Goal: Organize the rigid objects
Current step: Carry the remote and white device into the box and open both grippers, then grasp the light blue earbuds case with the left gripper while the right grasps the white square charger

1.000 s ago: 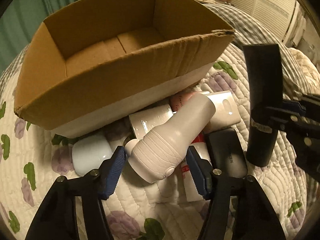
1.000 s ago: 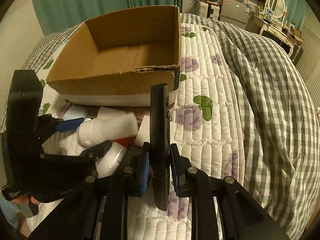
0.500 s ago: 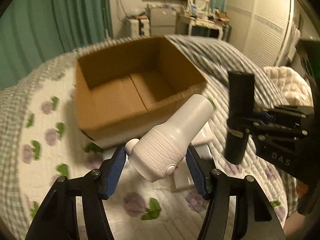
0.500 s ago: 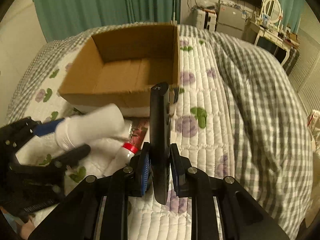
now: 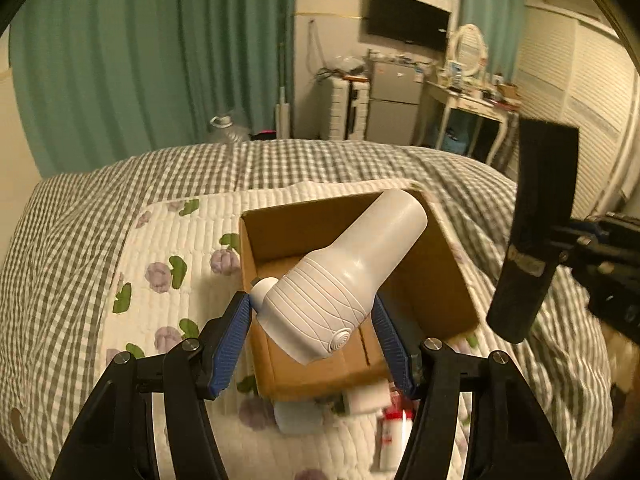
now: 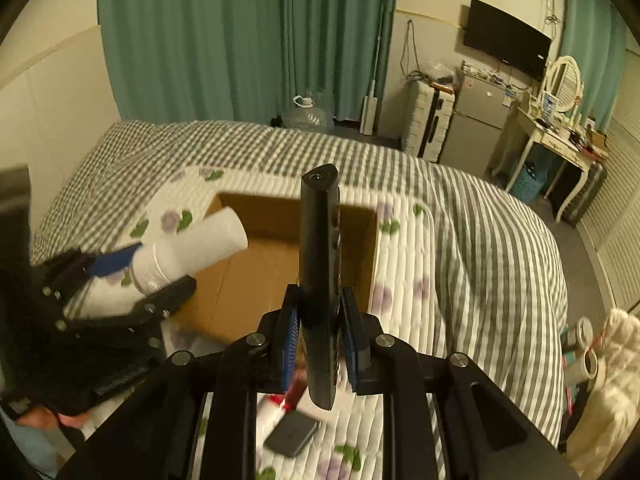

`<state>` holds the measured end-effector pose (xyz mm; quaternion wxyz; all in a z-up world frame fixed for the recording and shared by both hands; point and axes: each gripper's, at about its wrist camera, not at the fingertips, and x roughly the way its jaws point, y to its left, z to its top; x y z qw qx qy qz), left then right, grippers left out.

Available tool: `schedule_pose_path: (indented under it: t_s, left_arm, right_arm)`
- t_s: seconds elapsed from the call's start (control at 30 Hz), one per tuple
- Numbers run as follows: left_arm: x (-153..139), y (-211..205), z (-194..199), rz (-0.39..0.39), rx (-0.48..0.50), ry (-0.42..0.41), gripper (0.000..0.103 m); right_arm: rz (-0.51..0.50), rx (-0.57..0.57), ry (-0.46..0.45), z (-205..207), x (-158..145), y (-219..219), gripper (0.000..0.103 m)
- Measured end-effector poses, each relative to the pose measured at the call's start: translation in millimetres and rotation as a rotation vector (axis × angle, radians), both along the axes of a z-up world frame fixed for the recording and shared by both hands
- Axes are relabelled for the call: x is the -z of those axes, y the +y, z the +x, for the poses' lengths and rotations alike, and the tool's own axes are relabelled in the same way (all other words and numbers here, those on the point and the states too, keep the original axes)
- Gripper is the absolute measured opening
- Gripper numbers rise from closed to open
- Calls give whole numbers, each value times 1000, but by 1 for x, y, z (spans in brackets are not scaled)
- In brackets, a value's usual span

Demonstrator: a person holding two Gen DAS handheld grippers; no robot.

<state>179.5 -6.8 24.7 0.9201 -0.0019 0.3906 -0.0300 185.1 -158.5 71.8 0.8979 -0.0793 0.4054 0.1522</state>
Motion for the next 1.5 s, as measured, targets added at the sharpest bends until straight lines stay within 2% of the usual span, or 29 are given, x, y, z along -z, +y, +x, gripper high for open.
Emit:
schedule_pose_path:
  t_s: [0.1,0.37,0.4,0.43,0.47,0.53,0.87,0.9,0.93,0.97,1.0,1.03,1.17,1.23,1.33,1.5]
  left_arm:
    - [18,0,20,-28,-21,26,63]
    - [58,-6,44,-30,-30,34,63]
    - [60,-6,45,-31,-45,19,65]
    - [62,-5,46,-42,-51,4,70]
    - [63,-4,47,-55,-46,0,83]
    - [64,-1,47,-61,-55,-10,92]
    - [56,0,41,-33,-49,-11,93]
    - [54,1,39,-36,-45,-13,93]
    - [51,2,37,-47,-41,-14,92]
    - [48,4,34,-54,-41,-12,92]
    - [45,5,32,-57,-42,-11,92]
    - [40,6,27,-60,-40,-15,93]
    - [22,8,9,-59,-31,-34,93]
    - [9,9,-6,-53,-23,-49,95]
    - [-8,12,-29,-49,-15,-79,98]
    - [-31,19,-69,-41,6,-124,102]
  right_arm:
    - [7,-8,31,26,3,2,18]
    - [-70,-26,111,76,56,5,18]
    - [-76,-30,117,79,61,5,18]
    - [-73,-33,129,81,68,4,18]
    - [-67,-35,137,83,72,2,18]
    - [-65,-39,147,87,80,1,19]
    - [-112,-57,199,106,113,18,19]
    - [-104,-50,190,107,113,18,19]
    - [-90,-38,178,109,111,19,25]
    - [-70,-19,165,110,106,15,31]
    - [-64,-5,158,110,102,13,46]
    - [-59,10,150,110,97,10,50]
    - [-69,53,89,95,65,-6,50]
    - [-70,73,64,82,48,-17,55]
    - [-83,120,16,51,22,-35,63]
    - [-100,123,-31,-2,-5,-45,63]
